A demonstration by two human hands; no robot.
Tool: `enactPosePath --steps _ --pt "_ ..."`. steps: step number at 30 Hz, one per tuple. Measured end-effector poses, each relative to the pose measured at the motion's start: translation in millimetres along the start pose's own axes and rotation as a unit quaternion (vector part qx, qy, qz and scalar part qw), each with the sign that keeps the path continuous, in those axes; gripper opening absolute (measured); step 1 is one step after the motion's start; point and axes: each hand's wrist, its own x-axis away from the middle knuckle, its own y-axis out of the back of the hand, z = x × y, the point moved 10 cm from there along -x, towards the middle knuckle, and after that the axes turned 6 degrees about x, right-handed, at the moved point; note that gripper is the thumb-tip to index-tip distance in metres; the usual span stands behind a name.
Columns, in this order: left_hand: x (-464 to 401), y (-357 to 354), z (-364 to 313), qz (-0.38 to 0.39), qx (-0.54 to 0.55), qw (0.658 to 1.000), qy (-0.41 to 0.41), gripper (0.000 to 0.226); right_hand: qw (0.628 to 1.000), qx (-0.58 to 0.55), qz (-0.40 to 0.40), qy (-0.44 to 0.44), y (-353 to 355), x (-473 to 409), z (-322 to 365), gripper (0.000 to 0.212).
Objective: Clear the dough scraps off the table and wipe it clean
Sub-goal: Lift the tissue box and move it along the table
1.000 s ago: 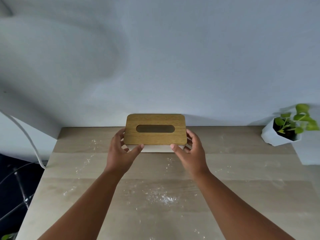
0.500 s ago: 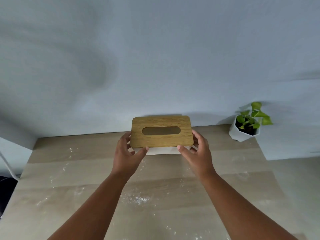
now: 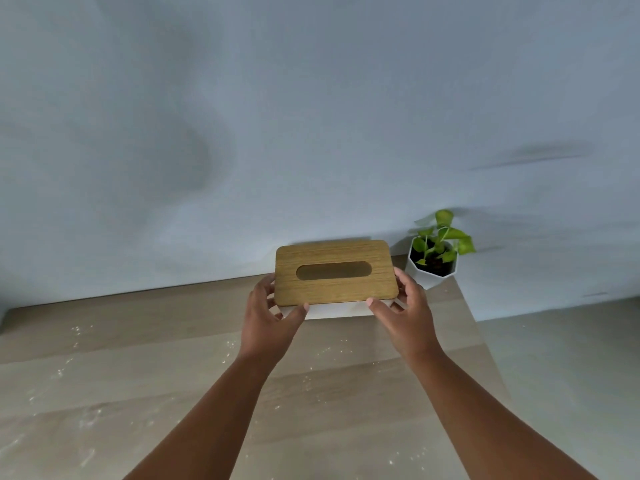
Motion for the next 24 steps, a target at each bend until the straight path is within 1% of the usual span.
enactPosePath --steps 9,18,24 --pt "-4 -28 6 -0.006 -0.005 1.0 0.003 0.073 1.0 0.0 0.013 -0.022 14 -20 -17 0.078" --pt "-4 -40 9 -0.008 -0.008 1.0 -0.001 0.074 0.999 -0.038 0.011 -0.027 18 -27 -28 0.077" --pt "-3 -47 8 -0.001 -0.014 1.0 -0.002 0.076 1.0 -0.024 0.007 -0.018 21 -28 -28 0.077"
